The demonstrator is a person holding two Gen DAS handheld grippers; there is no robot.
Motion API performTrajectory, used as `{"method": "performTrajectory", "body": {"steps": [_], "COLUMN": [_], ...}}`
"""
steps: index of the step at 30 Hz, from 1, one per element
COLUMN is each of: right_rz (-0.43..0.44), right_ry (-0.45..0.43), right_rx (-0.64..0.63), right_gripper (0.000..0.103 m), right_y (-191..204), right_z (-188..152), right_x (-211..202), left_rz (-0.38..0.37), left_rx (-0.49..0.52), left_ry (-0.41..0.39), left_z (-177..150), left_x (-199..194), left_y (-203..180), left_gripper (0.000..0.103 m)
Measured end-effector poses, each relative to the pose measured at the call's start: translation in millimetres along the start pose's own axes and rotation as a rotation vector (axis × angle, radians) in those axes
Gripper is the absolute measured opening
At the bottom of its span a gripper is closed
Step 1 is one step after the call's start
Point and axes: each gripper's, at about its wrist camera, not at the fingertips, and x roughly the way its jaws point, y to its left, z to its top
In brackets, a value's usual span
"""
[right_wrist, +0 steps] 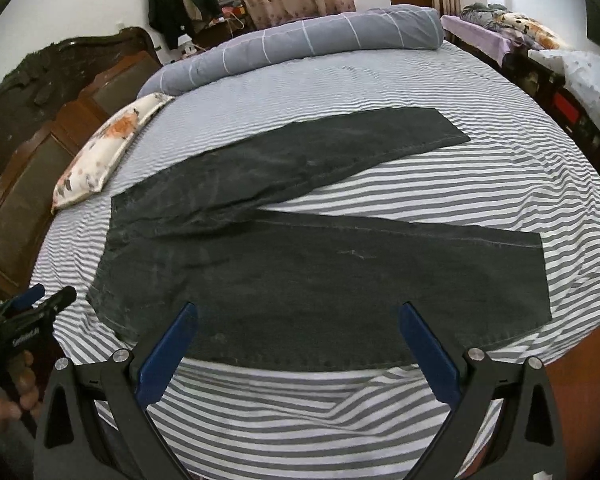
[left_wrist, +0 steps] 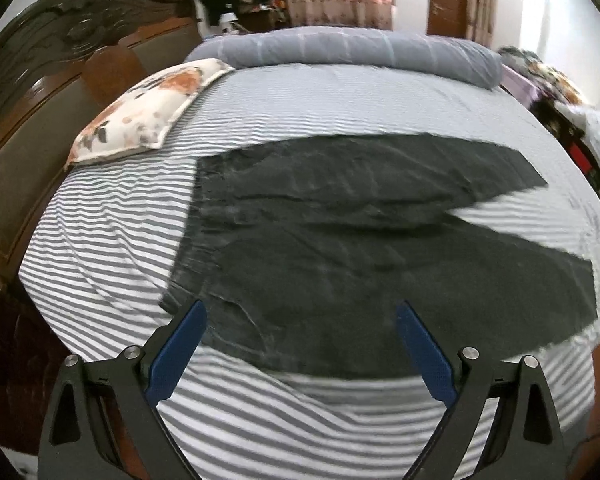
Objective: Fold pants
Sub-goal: 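Lower the left gripper onto the jeans waistband and close on it while the right gripper grasps the leg hem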
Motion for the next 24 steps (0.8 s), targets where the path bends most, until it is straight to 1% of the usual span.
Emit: {"method": "performTrajectory", "body": {"steps": [2, 4, 7, 8, 10, 14, 15, 17, 20, 23, 24], "right_rz": [0.005, -0.003, -0.019, -0.021, -0.015, -0.008, -0.009, -0.012, -0.021, -0.028, -0.027], "right_ry": [-0.003, -0.006, -0.01, -0.008, -0.005, 0.001, 0.001, 0.004, 0.023, 0.058, 0.072], "right_rx": [0.008, 0.007, -0.01, -0.011, -0.018, -0.021, -0.023, -0.03, -0.06, -0.085, -0.093], "right_gripper": [0.1, 0.1, 0.1, 0.1, 0.1, 0.1, 0.1, 0.1, 0.1, 0.1, 0.1], "right_y": [-1.8, 0.0, 5.0, 5.0, 11.5, 23.1, 26.0, 30.9, 42.2, 53.2, 58.5], "right_z": [4.5, 11.9, 21.9, 24.8, 35.1, 51.2, 55.0, 62.1, 73.9, 84.2, 88.2], "right_x": [1.2, 5.7, 15.3, 17.8, 27.6, 49.7, 55.6, 65.9, 90.3, 119.2, 131.5], "left_rz": [0.019, 0.04, 0.034, 0.028, 0.015, -0.019, -0.031, -0.047, -0.081, -0.123, -0.155], "left_rx": [-0.009, -0.021, -0.053, -0.059, -0.067, -0.066, -0.054, -0.04, -0.044, -0.079, -0.103], "left_ry": [-0.007, 0.001, -0.001, 0.002, -0.002, -0.042, -0.061, -0.073, -0.051, -0.017, -0.006], "left_z": [9.1, 19.2, 33.4, 37.8, 47.0, 68.8, 75.4, 84.1, 99.0, 109.3, 113.3], "left_x": [9.4, 22.8, 42.8, 49.1, 61.7, 90.1, 100.5, 116.7, 152.5, 182.8, 194.2], "left_y": [16.6, 34.6, 63.9, 72.8, 88.6, 116.3, 123.6, 133.1, 150.6, 165.6, 172.0], "left_gripper": [0.084, 0.079, 0.074, 0.069, 0.065, 0.063, 0.063, 0.063, 0.063, 0.063, 0.062]}}
